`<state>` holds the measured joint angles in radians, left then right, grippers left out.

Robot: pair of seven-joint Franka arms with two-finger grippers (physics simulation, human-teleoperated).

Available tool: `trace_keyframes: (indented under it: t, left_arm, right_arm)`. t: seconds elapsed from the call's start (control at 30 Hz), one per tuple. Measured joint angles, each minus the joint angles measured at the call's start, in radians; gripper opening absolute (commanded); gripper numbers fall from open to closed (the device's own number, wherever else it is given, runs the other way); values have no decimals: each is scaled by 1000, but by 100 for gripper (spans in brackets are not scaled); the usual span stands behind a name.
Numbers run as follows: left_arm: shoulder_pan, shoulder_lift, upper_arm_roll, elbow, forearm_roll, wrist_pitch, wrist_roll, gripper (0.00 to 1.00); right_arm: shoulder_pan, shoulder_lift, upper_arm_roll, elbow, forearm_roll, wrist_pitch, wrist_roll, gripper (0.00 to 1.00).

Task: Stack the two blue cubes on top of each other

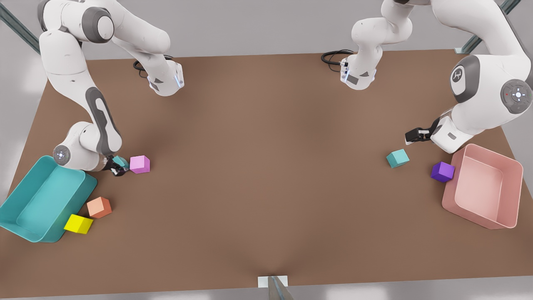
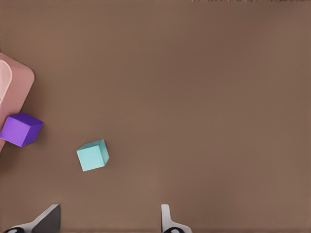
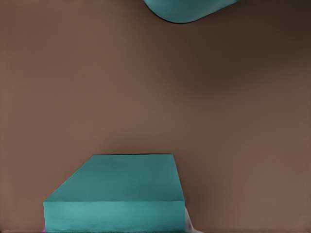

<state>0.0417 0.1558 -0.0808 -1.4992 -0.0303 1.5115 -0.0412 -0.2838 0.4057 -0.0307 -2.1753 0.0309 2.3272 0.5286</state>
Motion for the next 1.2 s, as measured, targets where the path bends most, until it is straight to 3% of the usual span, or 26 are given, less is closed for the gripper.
trace_keyframes:
  t: [0.13,0.3,0.47,0.63,0.8,1.0,1.2]
  left_arm:
    - [-1,0,0,0,0,0,0,100]
    - [-1,1,0,0,0,0,0,100]
    - [-1,2,0,0,0,1,0,100]
    - [-1,2,0,0,0,1,0,100]
    - [1,2,1,0,-1,1,-1,100]
    - [15,30,2,0,-1,-1,-2,100]
    - [39,45,2,-2,0,-11,-4,100]
  right_arm:
    - [0,-8,0,36,-1,-34,-9,76]
    - [0,-2,0,117,14,-94,-37,54]
    - [6,-5,36,264,21,-200,-65,56]
    - [30,0,185,400,25,-279,-79,56]
    - [305,61,211,559,133,-313,-59,57]
    - [632,322,211,915,176,-323,29,58]
    - [797,482,202,1049,173,-270,123,58]
